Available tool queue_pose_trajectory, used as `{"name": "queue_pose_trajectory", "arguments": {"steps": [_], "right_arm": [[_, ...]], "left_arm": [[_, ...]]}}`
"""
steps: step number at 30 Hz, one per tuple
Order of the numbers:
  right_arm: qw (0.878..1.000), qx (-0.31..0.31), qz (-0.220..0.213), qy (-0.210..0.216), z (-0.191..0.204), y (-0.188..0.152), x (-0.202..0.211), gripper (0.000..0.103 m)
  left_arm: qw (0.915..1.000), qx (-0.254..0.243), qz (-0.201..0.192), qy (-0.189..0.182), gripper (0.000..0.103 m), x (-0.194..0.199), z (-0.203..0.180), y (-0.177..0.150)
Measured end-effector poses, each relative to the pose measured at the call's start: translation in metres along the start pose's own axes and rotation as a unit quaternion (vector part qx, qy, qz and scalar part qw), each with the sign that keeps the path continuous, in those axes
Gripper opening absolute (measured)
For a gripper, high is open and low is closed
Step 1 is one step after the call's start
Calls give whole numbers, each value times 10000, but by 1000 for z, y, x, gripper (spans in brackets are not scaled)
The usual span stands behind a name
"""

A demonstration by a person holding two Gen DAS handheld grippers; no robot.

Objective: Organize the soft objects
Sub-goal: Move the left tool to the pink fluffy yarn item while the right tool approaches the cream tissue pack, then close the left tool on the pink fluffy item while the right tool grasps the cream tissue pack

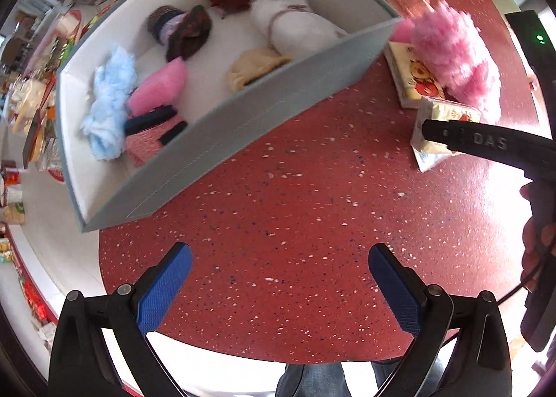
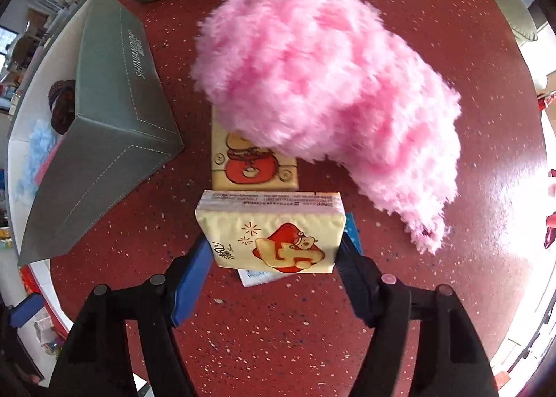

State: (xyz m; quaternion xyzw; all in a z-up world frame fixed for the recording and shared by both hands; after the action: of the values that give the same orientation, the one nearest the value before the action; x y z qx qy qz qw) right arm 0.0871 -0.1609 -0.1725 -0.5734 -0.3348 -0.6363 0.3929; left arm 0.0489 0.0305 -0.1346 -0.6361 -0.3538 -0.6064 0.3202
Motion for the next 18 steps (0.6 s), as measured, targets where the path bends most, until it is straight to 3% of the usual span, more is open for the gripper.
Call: {"name": "queue_pose_trajectory", "arguments": {"steps": [5, 6, 14, 16, 18], "right_arm": [[9990, -385, 232, 49, -62, -35, 11, 74], [9987, -437, 264, 13, -74, -42, 12, 74], [9917, -1174, 449, -275, -162, -101, 12, 74], [9906, -1268, 453, -251, -170, -107, 14, 74], [9897, -1349, 433, -216, -174, -111, 16, 74]], "left_arm": [[9976, -679, -75, -117, 102, -5, -43, 14], [9956, -821, -391, -239, 102, -5, -53, 20], [9701, -2357, -547, -190, 102, -23, -161, 59], [9723, -2260, -541, -267, 102, -26, -174, 70], [9839, -1688, -529, -247, 102, -28, -175, 84]]}}
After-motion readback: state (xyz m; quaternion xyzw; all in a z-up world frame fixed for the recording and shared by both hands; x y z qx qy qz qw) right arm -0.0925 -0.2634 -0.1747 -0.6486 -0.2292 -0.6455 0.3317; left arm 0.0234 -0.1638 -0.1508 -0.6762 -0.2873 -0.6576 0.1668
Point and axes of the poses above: each gripper's, at about its wrist camera, not at the fingertips, and x roughly against the way its jaws point, z to its left, y to its top, the point moved 5 cm from there along -x, roughly the way its jaws point, and after that the axes turned 12 degrees about -x, right-handed, at the moved point
